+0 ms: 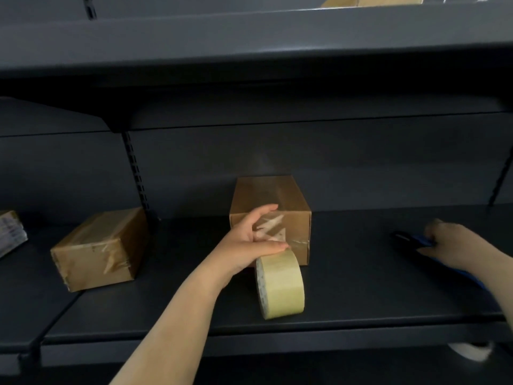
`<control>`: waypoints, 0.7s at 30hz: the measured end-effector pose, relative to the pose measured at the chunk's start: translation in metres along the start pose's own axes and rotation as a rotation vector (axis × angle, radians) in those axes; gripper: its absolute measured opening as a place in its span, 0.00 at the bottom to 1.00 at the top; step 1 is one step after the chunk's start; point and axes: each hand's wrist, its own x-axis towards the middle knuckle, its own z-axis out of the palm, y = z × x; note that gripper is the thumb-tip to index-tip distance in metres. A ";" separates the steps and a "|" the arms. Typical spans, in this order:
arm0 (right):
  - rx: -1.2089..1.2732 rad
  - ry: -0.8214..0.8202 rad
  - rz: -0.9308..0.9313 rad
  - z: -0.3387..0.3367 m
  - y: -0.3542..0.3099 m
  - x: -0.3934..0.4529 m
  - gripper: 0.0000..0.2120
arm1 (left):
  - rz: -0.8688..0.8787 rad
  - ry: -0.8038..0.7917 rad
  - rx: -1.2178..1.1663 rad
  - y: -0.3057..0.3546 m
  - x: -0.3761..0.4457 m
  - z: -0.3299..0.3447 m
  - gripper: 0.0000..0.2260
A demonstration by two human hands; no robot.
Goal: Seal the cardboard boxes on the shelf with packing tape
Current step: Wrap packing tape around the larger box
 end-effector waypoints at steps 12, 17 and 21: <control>0.037 0.240 -0.789 -0.050 -0.134 -0.092 0.10 | 0.003 0.012 0.010 0.000 -0.004 0.004 0.28; -0.331 0.419 -0.854 -0.047 -0.152 -0.089 0.16 | -0.004 0.014 0.023 0.002 -0.004 0.005 0.29; -0.394 0.476 -0.866 -0.047 -0.162 -0.089 0.20 | -0.001 0.013 0.026 0.001 -0.005 0.006 0.30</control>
